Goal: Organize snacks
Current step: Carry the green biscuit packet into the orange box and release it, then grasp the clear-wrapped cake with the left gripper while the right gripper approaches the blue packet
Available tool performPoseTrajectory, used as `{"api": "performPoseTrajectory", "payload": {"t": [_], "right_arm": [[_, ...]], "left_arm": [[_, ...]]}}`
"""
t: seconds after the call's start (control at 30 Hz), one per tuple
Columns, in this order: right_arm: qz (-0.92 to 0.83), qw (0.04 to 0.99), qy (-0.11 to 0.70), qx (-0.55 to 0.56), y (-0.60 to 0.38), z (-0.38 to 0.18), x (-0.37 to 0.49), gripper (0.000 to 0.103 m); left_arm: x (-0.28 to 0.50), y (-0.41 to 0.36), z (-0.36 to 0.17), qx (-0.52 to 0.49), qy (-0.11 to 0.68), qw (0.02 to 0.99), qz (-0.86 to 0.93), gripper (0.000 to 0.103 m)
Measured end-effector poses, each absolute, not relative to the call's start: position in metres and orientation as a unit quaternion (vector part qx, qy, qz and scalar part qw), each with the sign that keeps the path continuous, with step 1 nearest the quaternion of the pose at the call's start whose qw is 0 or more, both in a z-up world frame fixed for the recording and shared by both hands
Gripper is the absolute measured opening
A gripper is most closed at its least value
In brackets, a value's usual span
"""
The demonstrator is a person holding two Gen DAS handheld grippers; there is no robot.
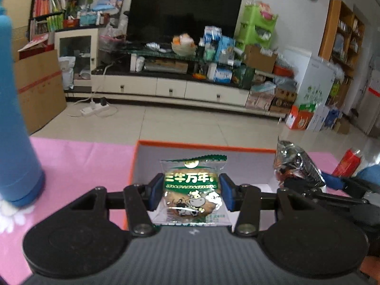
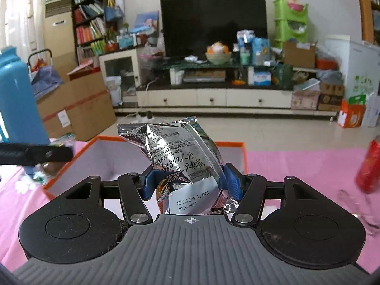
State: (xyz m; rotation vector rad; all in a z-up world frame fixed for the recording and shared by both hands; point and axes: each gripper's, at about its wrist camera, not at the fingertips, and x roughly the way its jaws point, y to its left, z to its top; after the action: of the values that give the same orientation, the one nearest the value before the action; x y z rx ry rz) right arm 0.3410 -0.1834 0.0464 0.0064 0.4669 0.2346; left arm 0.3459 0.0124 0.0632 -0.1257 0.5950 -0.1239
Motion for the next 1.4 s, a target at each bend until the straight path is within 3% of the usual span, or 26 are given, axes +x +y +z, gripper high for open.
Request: {"api": "performPoseTrajectory", "payload": {"t": [0.2, 0.27, 0.33, 0.4, 0.47, 0.53, 0.83, 1.13, 1.4], "right_arm": [[0.123, 0.962, 0.236, -0.057, -0.156, 0.028, 0.361, 0.028], [0.133, 0.954, 0.261, -0.060, -0.152, 0.017, 0.368, 0.029], [0.136, 0.951, 0.273, -0.047, -0.154, 0.011, 0.370, 0.030], [0.136, 0.955, 0.264, -0.022, -0.162, 0.015, 0.366, 0.032], [0.135, 0.960, 0.247, -0.002, -0.171, 0.025, 0.360, 0.051], [0.132, 0.964, 0.229, 0.019, -0.180, 0.036, 0.348, 0.060], [0.139, 0.961, 0.231, 0.065, -0.217, 0.048, 0.255, 0.077], [0.100, 0.922, 0.334, 0.168, -0.272, -0.031, 0.141, 0.078], [0.047, 0.925, 0.319, 0.202, -0.313, -0.032, 0.137, 0.080]], "left_arm": [[0.375, 0.006, 0.027, -0.054, 0.324, 0.943, -0.043, 0.049], [0.373, 0.010, 0.024, -0.054, 0.327, 0.943, -0.037, 0.052], [0.366, 0.013, 0.030, -0.050, 0.316, 0.947, -0.033, 0.062], [0.356, 0.015, 0.038, -0.038, 0.305, 0.951, -0.024, 0.063], [0.339, 0.019, 0.047, -0.035, 0.296, 0.954, -0.023, 0.064], [0.311, 0.023, 0.054, -0.036, 0.287, 0.957, -0.026, 0.067], [0.166, 0.016, 0.027, -0.027, 0.318, 0.948, -0.024, 0.072], [0.080, -0.007, -0.020, -0.030, 0.382, 0.924, -0.010, 0.074], [0.099, 0.016, -0.017, -0.040, 0.384, 0.921, 0.053, 0.075]]}}
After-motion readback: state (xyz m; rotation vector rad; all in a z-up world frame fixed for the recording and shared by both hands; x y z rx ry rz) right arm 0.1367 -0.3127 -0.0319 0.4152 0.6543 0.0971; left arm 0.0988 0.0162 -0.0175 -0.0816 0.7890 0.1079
